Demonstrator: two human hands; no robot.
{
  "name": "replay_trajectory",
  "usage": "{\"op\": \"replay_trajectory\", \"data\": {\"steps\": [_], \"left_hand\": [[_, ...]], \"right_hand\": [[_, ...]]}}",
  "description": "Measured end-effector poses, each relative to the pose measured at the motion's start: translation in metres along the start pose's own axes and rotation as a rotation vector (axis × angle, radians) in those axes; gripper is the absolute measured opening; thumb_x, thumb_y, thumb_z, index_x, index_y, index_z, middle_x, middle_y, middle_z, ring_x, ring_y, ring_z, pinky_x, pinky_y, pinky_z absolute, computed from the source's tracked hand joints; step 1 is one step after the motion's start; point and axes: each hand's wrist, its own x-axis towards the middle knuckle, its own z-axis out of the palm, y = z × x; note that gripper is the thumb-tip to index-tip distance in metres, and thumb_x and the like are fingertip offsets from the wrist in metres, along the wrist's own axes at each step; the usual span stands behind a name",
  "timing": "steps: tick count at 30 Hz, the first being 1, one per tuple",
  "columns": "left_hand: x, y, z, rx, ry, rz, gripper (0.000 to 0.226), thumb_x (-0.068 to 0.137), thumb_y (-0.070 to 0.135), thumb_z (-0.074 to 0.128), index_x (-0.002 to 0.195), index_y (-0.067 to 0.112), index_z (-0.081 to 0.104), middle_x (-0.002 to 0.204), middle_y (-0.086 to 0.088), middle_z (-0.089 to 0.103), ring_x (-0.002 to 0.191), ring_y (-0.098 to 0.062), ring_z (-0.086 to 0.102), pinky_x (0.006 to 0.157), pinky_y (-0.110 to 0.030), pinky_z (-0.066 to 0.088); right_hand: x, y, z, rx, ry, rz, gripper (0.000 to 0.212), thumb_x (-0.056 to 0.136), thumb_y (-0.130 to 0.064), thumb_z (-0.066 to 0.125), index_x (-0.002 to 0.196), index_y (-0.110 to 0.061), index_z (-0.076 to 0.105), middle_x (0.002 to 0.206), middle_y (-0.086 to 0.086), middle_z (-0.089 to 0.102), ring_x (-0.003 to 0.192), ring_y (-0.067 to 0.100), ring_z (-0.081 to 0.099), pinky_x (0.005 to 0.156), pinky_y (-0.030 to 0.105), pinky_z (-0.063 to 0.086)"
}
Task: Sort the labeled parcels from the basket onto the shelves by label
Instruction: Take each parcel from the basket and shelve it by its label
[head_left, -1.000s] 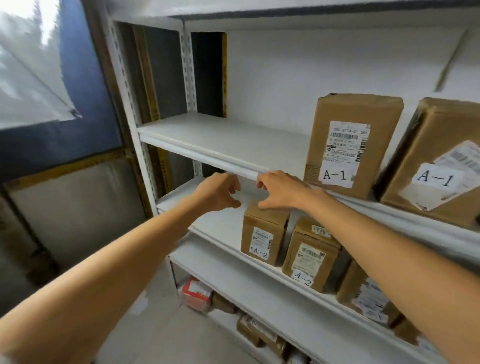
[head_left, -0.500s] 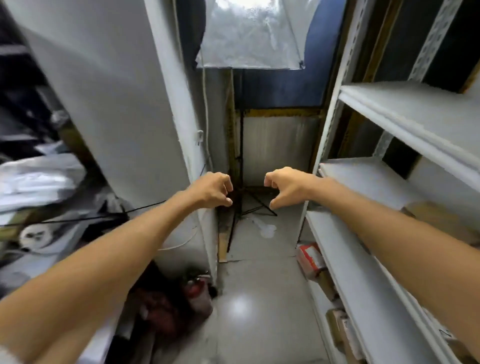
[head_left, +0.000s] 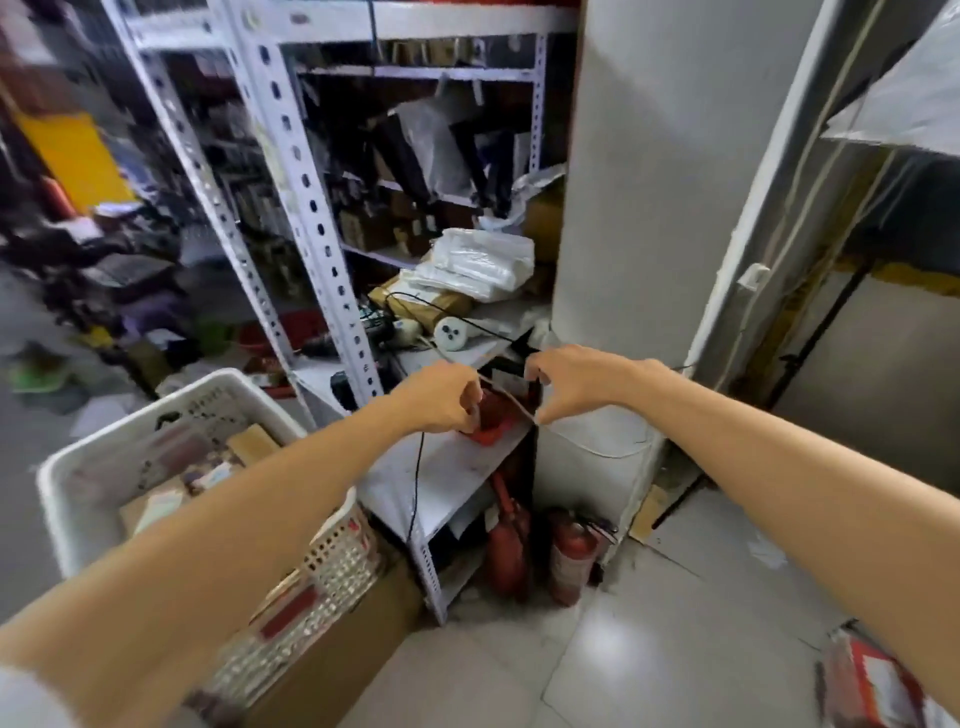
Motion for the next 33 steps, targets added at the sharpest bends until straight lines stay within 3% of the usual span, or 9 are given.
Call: {"op": "replay_trajectory", "data": {"steps": [3, 9, 15, 21, 24, 28, 33], "left_hand": [[-0.046, -0.05, 0.001, -0.055, 0.016, -0.135, 0.032, 0.078, 0.022, 0.075, 0.106, 0.012, 0.062, 0.095, -0.002, 0.062, 0.088, -0.02, 0.059, 0.076, -0.034, 0.049], [-0.121, -0.116, 0.013, -0.104, 0.008, -0.301, 0.037, 0.081, 0.023, 0.074, 0.114, 0.012, 0.062, 0.106, -0.003, 0.065, 0.1, -0.023, 0.061, 0.084, -0.032, 0.049], [-0.183, -0.164, 0.035, -0.126, 0.042, -0.424, 0.038, 0.077, 0.028, 0.075, 0.11, 0.017, 0.059, 0.111, -0.006, 0.065, 0.1, -0.026, 0.061, 0.085, -0.039, 0.053], [-0.232, -0.222, 0.046, -0.239, 0.093, -0.588, 0.038, 0.077, 0.024, 0.076, 0.109, 0.014, 0.06, 0.103, -0.002, 0.06, 0.101, -0.023, 0.059, 0.082, -0.032, 0.048], [-0.244, -0.249, 0.048, -0.282, 0.081, -0.641, 0.036, 0.079, 0.02, 0.074, 0.112, 0.01, 0.061, 0.104, -0.004, 0.062, 0.1, -0.023, 0.06, 0.083, -0.034, 0.051], [-0.243, -0.292, 0.051, -0.334, 0.127, -0.722, 0.033, 0.074, 0.015, 0.074, 0.105, 0.01, 0.063, 0.102, -0.005, 0.068, 0.092, -0.022, 0.065, 0.082, -0.039, 0.055], [-0.221, -0.347, 0.049, -0.348, 0.086, -0.813, 0.025, 0.076, 0.014, 0.075, 0.098, 0.012, 0.065, 0.091, -0.002, 0.06, 0.085, -0.02, 0.058, 0.073, -0.028, 0.047]], "right_hand": [[0.025, -0.06, 0.004, -0.054, -0.028, -0.123, 0.05, 0.078, -0.035, 0.073, 0.113, -0.006, 0.053, 0.108, 0.007, 0.058, 0.096, 0.026, 0.054, 0.074, 0.034, 0.043], [0.052, -0.165, 0.028, -0.115, -0.148, -0.294, 0.061, 0.085, -0.039, 0.068, 0.133, -0.01, 0.044, 0.124, 0.004, 0.05, 0.1, 0.019, 0.045, 0.081, 0.031, 0.039], [0.075, -0.24, 0.046, -0.134, -0.129, -0.352, 0.065, 0.083, -0.04, 0.069, 0.133, -0.01, 0.043, 0.131, 0.01, 0.049, 0.114, 0.027, 0.049, 0.093, 0.04, 0.046], [0.106, -0.296, 0.057, -0.178, -0.168, -0.41, 0.065, 0.082, -0.04, 0.07, 0.134, -0.01, 0.046, 0.132, 0.01, 0.052, 0.115, 0.028, 0.053, 0.096, 0.041, 0.048], [0.136, -0.318, 0.062, -0.199, -0.187, -0.44, 0.059, 0.078, -0.04, 0.072, 0.124, -0.008, 0.053, 0.121, 0.012, 0.059, 0.106, 0.029, 0.058, 0.09, 0.046, 0.052], [0.187, -0.346, 0.067, -0.181, -0.2, -0.504, 0.06, 0.08, -0.035, 0.072, 0.13, -0.01, 0.05, 0.122, 0.008, 0.056, 0.109, 0.025, 0.054, 0.086, 0.035, 0.048], [0.266, -0.374, 0.079, -0.212, -0.259, -0.593, 0.054, 0.078, -0.034, 0.073, 0.121, -0.009, 0.053, 0.116, 0.006, 0.06, 0.102, 0.026, 0.058, 0.087, 0.04, 0.052]]}}
